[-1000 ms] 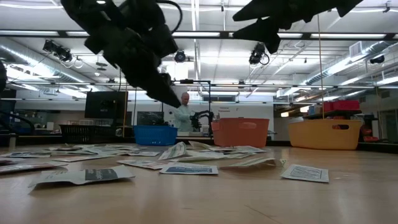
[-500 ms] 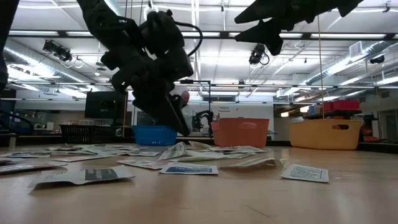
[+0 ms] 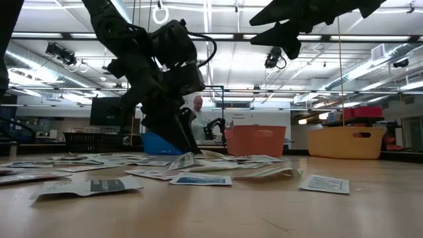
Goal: Pick & Place First Aid Supplies
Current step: Put the bandage into the yellow bin
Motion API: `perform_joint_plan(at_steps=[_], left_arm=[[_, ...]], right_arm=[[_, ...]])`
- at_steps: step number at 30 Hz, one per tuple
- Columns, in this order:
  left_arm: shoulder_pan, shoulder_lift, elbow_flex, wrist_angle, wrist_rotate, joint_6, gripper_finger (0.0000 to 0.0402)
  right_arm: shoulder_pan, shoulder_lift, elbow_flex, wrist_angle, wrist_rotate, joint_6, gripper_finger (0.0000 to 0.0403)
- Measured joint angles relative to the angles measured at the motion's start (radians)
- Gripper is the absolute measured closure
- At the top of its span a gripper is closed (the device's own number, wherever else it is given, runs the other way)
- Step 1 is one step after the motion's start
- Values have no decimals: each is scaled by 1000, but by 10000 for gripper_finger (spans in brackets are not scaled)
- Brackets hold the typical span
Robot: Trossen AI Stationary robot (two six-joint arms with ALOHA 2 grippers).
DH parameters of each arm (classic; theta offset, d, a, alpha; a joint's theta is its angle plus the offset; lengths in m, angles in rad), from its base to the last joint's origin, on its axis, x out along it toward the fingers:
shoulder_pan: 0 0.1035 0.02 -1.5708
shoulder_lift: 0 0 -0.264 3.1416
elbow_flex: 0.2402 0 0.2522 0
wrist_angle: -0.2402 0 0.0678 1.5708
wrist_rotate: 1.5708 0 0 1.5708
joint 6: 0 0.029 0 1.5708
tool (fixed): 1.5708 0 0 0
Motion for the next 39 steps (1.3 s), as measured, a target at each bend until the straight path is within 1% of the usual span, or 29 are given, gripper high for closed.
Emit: perform_joint_plan(at_steps=[7, 10, 13, 23, 27, 35, 39], left_arm=[[3, 21, -1, -12, 5, 0, 209], [2, 23, 0, -18, 25, -1, 217], [2, 23, 0, -16, 27, -1, 237], [2, 23, 0, -17, 26, 0, 322], [2, 23, 0, -16, 7, 0, 350], [2, 23, 0, -16, -4, -1, 393], [2, 23, 0, -16, -4, 0, 398]], right_arm=[[0, 0, 0, -8, 0, 0, 200], [0, 0, 0, -13, 0, 0, 200], [0, 0, 0, -21, 0, 0, 200], [0, 0, 0, -24, 0, 0, 200], [0, 0, 0, -29, 0, 0, 200], [0, 0, 0, -29, 0, -1, 200], [0, 0, 0, -29, 0, -1, 200]])
